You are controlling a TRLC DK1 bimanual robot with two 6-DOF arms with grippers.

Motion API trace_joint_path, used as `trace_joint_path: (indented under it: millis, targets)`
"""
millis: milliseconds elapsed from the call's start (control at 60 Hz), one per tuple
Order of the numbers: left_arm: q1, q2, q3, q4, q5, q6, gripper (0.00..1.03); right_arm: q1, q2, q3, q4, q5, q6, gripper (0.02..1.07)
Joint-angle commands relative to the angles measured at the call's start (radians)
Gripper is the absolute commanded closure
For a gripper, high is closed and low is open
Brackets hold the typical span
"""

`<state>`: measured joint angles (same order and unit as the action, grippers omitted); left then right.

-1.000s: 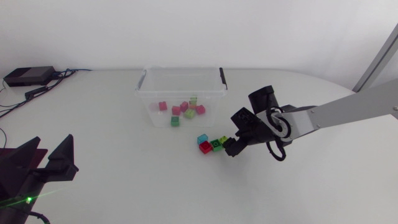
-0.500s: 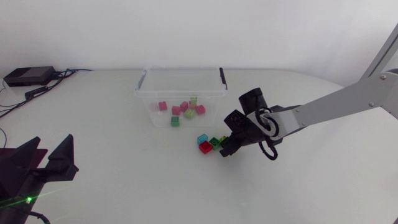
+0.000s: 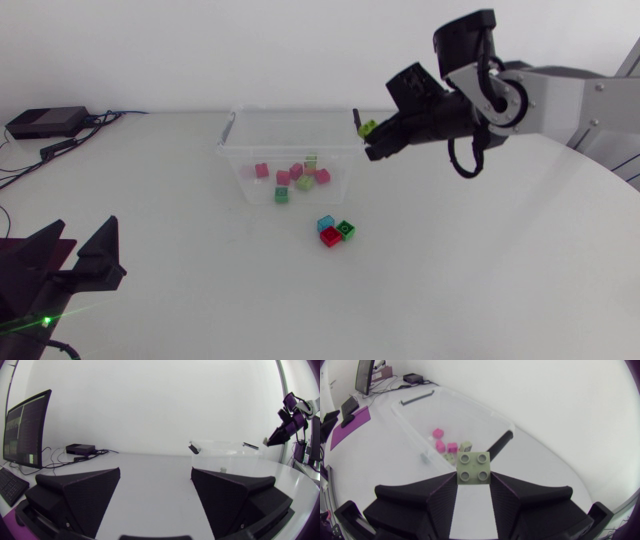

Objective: Pick up the duplo bricks and place them in the container

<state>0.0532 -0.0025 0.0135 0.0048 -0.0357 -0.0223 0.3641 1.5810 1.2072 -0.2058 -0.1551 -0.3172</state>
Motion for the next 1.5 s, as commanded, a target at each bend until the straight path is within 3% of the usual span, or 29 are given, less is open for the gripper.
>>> trace_joint_path:
  millis: [0, 333, 350, 450, 483, 583, 717, 817, 917, 1067, 1200, 1483]
  targets:
    - [-0.004, -0.011, -0.014, -0.003, -0.006, 0.012, 0.04, 0.032, 0.054, 0.069, -0.017, -0.006, 0.012, 0.78]
    - [-0.004, -0.011, -0.014, -0.005, -0.006, 0.012, 0.04, 0.096, 0.384, 0.397, -0.001, 0.002, 0.02, 0.75]
    - [-0.004, -0.01, -0.014, -0.003, -0.006, 0.012, 0.04, 0.098, 0.395, 0.41, -0.004, 0.005, 0.02, 0.71]
    - [-0.004, -0.01, -0.014, -0.005, -0.006, 0.012, 0.04, 0.098, 0.435, 0.463, -0.04, 0.006, 0.018, 0.17]
    - [-0.004, -0.01, -0.014, -0.003, -0.006, 0.012, 0.04, 0.096, 0.416, 0.453, -0.04, 0.006, 0.015, 0.1]
    - [-0.004, -0.011, -0.014, -0.003, -0.006, 0.012, 0.04, 0.087, 0.298, 0.37, -0.033, -0.003, -0.011, 0.08]
    - [-0.004, -0.011, -0.014, -0.005, -0.006, 0.012, 0.04, 0.05, 0.106, 0.206, -0.029, -0.109, -0.114, 0.08]
    - [-0.004, -0.011, -0.014, -0.005, -0.006, 0.012, 0.04, 0.021, 0.014, 0.114, -0.136, -0.221, -0.272, 0.08]
    - [-0.004, -0.01, -0.014, -0.003, -0.006, 0.012, 0.04, -0.001, -0.038, 0.017, -0.199, -0.239, -0.375, 0.08]
    - [-0.004, -0.011, -0.014, -0.003, -0.006, 0.012, 0.04, 0.001, -0.079, -0.163, -0.188, -0.233, -0.392, 0.08]
    - [-0.004, -0.011, -0.014, -0.005, -0.006, 0.012, 0.04, 0.013, -0.05, -0.305, -0.055, -0.182, -0.333, 0.09]
    - [-0.004, -0.011, -0.014, -0.005, -0.006, 0.012, 0.04, 0.088, 0.188, -0.276, 0.051, -0.063, -0.14, 0.11]
